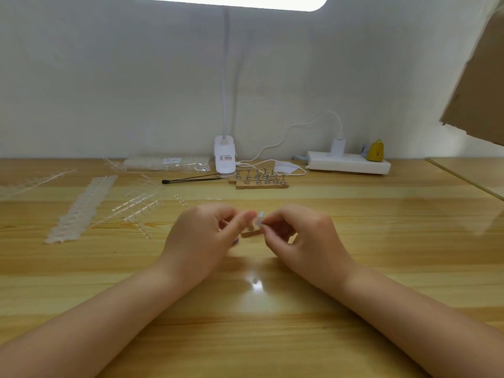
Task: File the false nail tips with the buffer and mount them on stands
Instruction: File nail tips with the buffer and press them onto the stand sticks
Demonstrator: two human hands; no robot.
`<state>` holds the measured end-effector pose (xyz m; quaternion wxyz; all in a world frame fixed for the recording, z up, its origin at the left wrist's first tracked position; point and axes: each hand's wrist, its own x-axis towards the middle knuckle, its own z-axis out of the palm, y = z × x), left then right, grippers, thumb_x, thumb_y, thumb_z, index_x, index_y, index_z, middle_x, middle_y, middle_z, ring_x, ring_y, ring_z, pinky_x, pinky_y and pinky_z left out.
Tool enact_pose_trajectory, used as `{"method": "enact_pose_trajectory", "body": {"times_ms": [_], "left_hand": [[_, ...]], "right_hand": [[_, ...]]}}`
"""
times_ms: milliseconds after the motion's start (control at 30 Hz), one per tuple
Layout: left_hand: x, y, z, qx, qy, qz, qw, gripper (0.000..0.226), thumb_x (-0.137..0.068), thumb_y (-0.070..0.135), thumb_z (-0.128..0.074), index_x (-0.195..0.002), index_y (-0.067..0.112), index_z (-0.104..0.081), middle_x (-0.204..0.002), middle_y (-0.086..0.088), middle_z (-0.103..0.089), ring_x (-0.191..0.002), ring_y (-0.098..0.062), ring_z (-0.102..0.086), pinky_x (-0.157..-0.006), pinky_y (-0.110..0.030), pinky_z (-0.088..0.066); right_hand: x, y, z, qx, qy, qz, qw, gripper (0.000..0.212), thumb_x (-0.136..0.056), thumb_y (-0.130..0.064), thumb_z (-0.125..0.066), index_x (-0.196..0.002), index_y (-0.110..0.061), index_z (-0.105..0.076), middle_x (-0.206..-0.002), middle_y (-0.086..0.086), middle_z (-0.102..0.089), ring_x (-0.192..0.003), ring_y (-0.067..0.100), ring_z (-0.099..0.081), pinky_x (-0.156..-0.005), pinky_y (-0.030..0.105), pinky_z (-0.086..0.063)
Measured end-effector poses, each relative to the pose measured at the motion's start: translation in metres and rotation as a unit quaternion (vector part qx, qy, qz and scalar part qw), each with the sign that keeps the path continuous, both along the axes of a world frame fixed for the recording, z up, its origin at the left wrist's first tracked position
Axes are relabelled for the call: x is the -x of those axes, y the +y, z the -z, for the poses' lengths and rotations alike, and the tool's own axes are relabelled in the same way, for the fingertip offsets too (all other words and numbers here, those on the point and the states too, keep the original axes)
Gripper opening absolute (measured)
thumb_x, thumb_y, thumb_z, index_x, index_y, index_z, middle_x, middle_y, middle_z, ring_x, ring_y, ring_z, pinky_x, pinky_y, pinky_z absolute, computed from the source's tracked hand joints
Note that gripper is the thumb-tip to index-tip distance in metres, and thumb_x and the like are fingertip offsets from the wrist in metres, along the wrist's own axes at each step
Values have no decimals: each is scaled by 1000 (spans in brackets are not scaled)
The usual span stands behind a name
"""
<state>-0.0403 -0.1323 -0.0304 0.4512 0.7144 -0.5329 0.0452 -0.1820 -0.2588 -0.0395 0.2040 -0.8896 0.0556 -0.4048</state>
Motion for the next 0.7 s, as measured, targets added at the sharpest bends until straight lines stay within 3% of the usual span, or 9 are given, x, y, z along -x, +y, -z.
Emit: {"method": "enact_pose_trajectory", "body": {"times_ms": [33,100,167,267,367,467,533,633,700], "left_hand": [[-7,0,-2,-32,-98,-66,992,43,-94,54,-44,-79,26,-72,-68,9,-67,-66,-10,-61,-63,-30,-43],[-23,1,-8,-147,-262,-213,930,40,-98,49,-38,-91,24,-69,-86,4,-68,-84,-23,-59,-73,-34,-41],[-40,1,-13,-281,-248,-300,877,39,-97,51,-38,-105,23,-63,-107,0,-63,-103,-26,-53,-83,-35,-39],[-52,2,-11,-370,-198,-328,846,47,-94,58,-38,-108,20,-62,-117,-5,-57,-113,-27,-50,-88,-35,-40],[-54,-3,-5,-379,-207,-318,844,41,-95,54,-39,-93,21,-64,-110,-4,-58,-110,-26,-51,-85,-34,-40],[-53,-4,-5,-372,-213,-315,847,37,-96,51,-42,-75,22,-52,-102,-3,-60,-104,-27,-53,-82,-34,-40],[-53,-5,-5,-354,-204,-312,858,34,-94,51,-45,-79,21,-51,-102,-3,-61,-104,-27,-53,-82,-34,-40],[-54,-4,-4,-310,-165,-303,886,30,-92,49,-51,-98,19,-55,-102,-2,-63,-101,-27,-55,-80,-34,-43],[-54,-2,-4,-264,-129,-288,911,27,-90,46,-56,-101,21,-52,-97,2,-64,-98,-26,-56,-78,-35,-46]], "right_hand": [[-1,-2,1,-28,2,20,999,3,-81,-6,-72,-83,-8,-72,-71,-3,-66,-64,9,-59,-62,23,-50],[-2,-7,2,-100,5,65,993,2,-80,-9,-73,-81,-11,-72,-69,-5,-67,-64,8,-61,-62,20,-49],[-1,-15,3,-165,16,89,982,1,-81,-13,-73,-81,-13,-72,-69,-6,-69,-64,7,-64,-65,24,-53],[-2,-21,3,-185,40,112,976,4,-83,-22,-73,-79,-20,-73,-68,-10,-68,-63,3,-62,-64,25,-52],[-5,-22,3,-165,71,137,974,8,-84,-31,-71,-80,-26,-75,-67,-12,-67,-64,4,-58,-62,25,-48],[-8,-25,4,-154,101,163,969,13,-85,-35,-70,-78,-26,-75,-56,-14,-55,-58,4,-49,-55,25,-37],[-10,-27,5,-156,123,174,965,13,-86,-36,-69,-81,-26,-76,-56,-16,-55,-59,3,-49,-56,25,-34],[-12,-27,4,-134,163,191,959,19,-89,-38,-65,-94,-24,-77,-79,-10,-71,-77,8,-61,-67,27,-45],[-12,-27,3,-119,172,194,958,21,-90,-37,-64,-98,-23,-77,-89,-7,-74,-86,12,-64,-76,29,-49]]}}
